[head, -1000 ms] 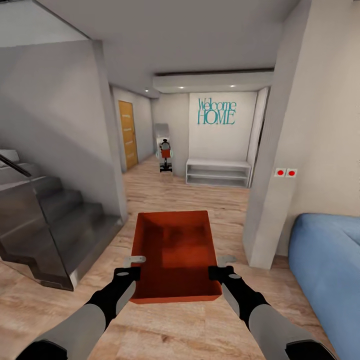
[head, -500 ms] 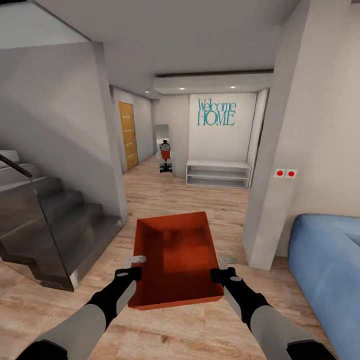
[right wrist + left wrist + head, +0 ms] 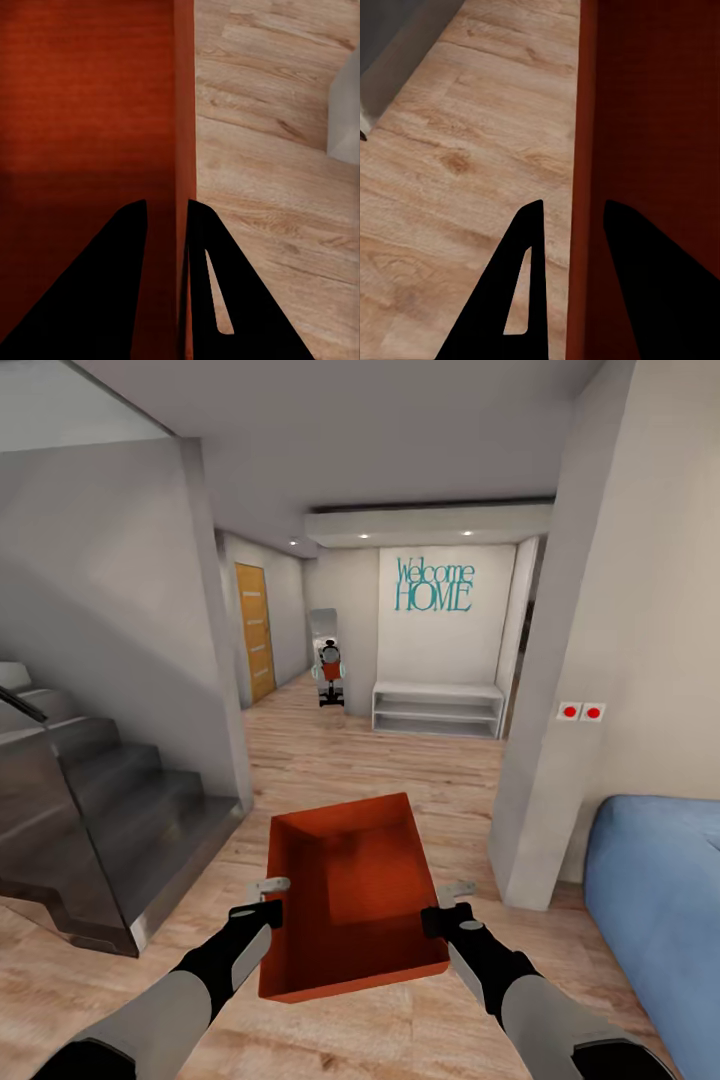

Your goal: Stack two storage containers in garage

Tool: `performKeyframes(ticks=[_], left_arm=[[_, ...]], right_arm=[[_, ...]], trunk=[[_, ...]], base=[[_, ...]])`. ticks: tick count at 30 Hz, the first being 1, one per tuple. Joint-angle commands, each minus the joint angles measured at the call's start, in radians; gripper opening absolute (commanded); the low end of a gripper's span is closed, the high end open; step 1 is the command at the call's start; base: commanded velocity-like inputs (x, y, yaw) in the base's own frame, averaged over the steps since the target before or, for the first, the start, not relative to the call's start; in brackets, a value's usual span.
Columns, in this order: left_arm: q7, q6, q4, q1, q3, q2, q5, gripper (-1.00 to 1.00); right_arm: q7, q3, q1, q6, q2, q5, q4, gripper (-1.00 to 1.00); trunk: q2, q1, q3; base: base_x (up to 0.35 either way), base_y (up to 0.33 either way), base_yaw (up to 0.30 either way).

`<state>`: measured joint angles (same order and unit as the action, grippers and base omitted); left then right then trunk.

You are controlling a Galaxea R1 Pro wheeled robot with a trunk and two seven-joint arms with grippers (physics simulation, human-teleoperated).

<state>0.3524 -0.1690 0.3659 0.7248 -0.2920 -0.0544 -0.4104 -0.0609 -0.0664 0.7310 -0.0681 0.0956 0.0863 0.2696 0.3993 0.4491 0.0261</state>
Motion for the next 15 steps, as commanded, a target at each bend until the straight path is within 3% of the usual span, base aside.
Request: performKeyframes(ticks=[1, 2, 3, 15], left_arm=[[0.008, -0.004, 0.008, 0.001, -0.003, 0.002, 0.000, -1.00], [0.008, -0.004, 0.005, 0.001, -0.006, 0.002, -0.005, -1.00], [0.008, -0.004, 0.042, 0.001, 0.008, 0.002, 0.139, -1.00], [0.008, -0.004, 0.043, 0.001, 0.008, 0.002, 0.139, -1.00]], right_arm=[[-0.007, -0.013, -0.001, -0.007, 0.000, 0.003, -0.004, -1.00], [-0.007, -0.012, -0.001, -0.007, 0.000, 0.006, -0.007, -1.00], [-0.008, -0.021, -0.001, -0.007, 0.000, -0.117, -0.007, -1.00], [-0.007, -0.021, -0.001, -0.007, 0.000, -0.117, -0.007, -1.00]], trunk=[[0.001, 0.001, 0.000], [0.001, 0.001, 0.000], [0.001, 0.001, 0.000], [0.001, 0.001, 0.000]], base=[[0.319, 0.000, 0.000], [0.320, 0.000, 0.000], [0.320, 0.000, 0.000], [0.321, 0.000, 0.000]])
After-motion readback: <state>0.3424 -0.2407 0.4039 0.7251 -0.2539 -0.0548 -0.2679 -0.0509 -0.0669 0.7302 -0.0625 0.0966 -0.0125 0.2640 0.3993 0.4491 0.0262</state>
